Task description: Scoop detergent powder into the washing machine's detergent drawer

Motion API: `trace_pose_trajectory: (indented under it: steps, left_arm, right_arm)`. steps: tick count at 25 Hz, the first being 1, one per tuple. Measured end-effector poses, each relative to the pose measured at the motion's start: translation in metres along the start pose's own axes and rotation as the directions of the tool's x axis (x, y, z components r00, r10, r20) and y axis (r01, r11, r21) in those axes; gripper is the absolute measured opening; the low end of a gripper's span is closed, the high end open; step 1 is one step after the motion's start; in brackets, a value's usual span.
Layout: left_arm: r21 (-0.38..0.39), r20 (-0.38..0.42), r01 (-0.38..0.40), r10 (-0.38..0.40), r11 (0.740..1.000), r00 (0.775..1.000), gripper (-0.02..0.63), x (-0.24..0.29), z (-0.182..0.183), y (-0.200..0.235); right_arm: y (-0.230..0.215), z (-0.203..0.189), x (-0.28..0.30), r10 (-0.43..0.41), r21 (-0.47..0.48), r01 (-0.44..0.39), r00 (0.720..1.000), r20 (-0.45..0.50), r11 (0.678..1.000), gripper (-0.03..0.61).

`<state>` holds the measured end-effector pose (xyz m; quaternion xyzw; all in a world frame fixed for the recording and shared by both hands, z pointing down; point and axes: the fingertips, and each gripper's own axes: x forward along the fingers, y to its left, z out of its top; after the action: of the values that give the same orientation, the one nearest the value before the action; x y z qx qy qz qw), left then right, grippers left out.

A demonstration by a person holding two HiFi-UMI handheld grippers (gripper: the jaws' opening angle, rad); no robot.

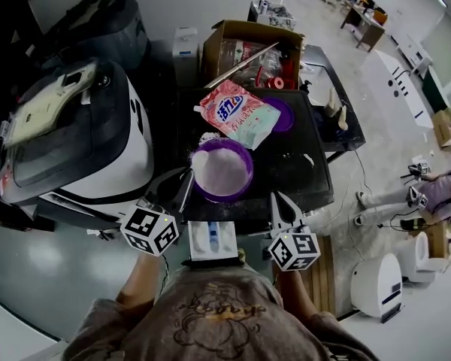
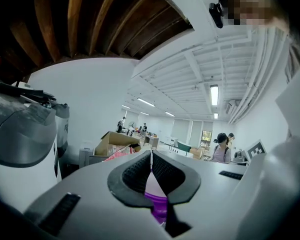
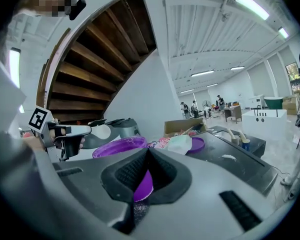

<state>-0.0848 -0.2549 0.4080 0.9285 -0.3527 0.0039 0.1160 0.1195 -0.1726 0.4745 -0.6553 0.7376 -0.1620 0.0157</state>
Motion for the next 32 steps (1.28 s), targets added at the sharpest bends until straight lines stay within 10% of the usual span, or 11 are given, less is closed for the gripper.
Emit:
trace_pose_trajectory:
  steps: [15,32]
  left_arm:
    - [0.182,-0.163,0.038,-0.008,0.983,0.987,0.025,0.035,-0.002,-0.003]
    - [0.475,-0.493,0.329,-0.063,0.816,0.867,0.025,0.074,-0.023,-0.011]
  right_arm:
    - [-0.015,0.005,0.029,0.122,0.003,-0.122,0.992,-0.019,0.992,0.002]
    - [-0.032,0.002,0.032,0.144,0.044,-0.143,0.989,-0.025,0.989,0.002]
